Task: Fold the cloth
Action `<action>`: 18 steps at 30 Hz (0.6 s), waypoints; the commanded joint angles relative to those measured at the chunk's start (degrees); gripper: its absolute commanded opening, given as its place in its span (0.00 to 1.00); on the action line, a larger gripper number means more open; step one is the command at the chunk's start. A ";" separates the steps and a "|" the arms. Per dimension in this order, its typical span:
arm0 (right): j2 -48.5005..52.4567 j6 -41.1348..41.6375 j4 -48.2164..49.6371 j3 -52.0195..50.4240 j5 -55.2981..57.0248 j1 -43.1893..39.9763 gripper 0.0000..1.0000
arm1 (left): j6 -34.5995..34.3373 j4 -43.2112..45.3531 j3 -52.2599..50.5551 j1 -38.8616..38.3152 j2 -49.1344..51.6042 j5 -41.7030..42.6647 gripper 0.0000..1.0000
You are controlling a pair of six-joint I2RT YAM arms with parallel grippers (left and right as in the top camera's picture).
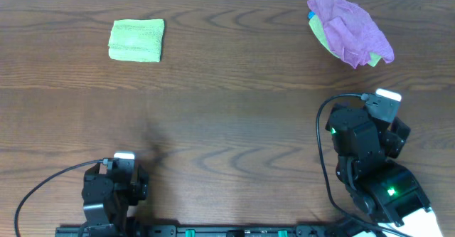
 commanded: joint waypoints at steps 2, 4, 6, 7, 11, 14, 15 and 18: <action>-0.04 1.20 0.02 -0.31 0.44 -0.37 0.99 | -0.46 0.87 -2.19 0.22 -0.46 -0.09 0.95; -0.04 1.18 0.00 -0.31 0.44 -0.37 0.99 | -0.46 1.29 -2.93 0.22 -0.46 -0.11 0.95; -0.04 1.20 0.00 -0.31 0.44 -0.37 0.99 | -0.46 1.81 -3.96 0.22 -0.46 -0.11 0.95; -0.04 1.18 0.00 -0.31 0.44 -0.37 0.99 | -0.48 2.49 -4.63 0.22 -0.46 -0.09 0.95; -0.04 1.20 0.02 -0.31 0.44 -0.37 0.99 | -1.31 3.89 -5.68 0.22 -0.46 0.24 0.95; -0.04 1.20 0.00 -0.31 0.44 -0.37 0.99 | -1.31 3.89 -5.68 0.22 -0.46 -0.17 0.95; -0.04 1.20 0.00 -0.31 0.44 -0.37 0.99 | -1.31 3.89 -5.68 0.22 -0.46 -0.15 0.95; -0.04 1.20 0.02 -0.31 0.44 -0.37 0.99 | -1.31 3.89 -5.66 0.22 -0.46 -0.15 0.95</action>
